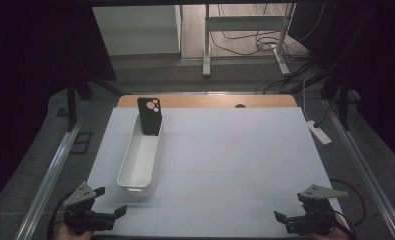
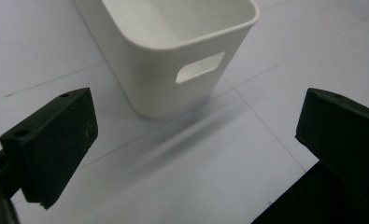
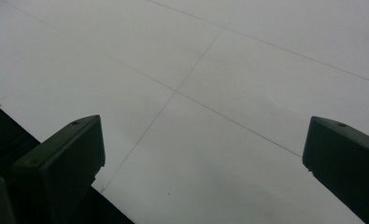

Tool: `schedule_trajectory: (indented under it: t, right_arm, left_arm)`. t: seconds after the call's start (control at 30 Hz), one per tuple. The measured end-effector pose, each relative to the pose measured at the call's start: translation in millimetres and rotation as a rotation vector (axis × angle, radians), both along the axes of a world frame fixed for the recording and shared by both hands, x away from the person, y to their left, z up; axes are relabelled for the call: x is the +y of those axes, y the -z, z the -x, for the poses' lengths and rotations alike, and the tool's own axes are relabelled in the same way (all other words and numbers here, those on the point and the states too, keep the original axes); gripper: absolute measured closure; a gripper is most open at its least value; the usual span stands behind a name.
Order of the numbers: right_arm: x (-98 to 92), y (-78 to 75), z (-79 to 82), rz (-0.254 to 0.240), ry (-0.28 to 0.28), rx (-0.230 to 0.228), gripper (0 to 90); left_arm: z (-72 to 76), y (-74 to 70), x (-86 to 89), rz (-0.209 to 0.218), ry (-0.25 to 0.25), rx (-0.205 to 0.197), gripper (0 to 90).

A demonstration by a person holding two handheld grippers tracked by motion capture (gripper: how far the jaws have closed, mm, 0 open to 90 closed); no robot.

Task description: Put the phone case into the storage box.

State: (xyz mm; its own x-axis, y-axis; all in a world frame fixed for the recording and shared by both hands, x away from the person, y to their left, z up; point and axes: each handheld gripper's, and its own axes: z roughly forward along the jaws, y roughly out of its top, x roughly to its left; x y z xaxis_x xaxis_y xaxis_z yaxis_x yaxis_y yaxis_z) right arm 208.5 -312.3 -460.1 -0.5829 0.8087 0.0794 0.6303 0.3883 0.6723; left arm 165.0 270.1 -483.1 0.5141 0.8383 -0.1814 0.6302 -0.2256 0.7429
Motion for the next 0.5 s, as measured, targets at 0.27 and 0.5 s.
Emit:
schedule_trajectory:
  t: [0.27, 0.5]
  right_arm:
    - [0.1, 0.0, 0.0, 0.000, 0.000, 0.001, 0.0]
    - [0.5, 0.0, 0.0, 0.002, 0.001, 0.001, 0.0]
  left_arm:
    - [1.9, 3.6, -0.6, -0.018, -0.004, 0.016, 0.0]
    - [3.1, 8.8, -1.9, -0.049, -0.004, 0.040, 0.0]
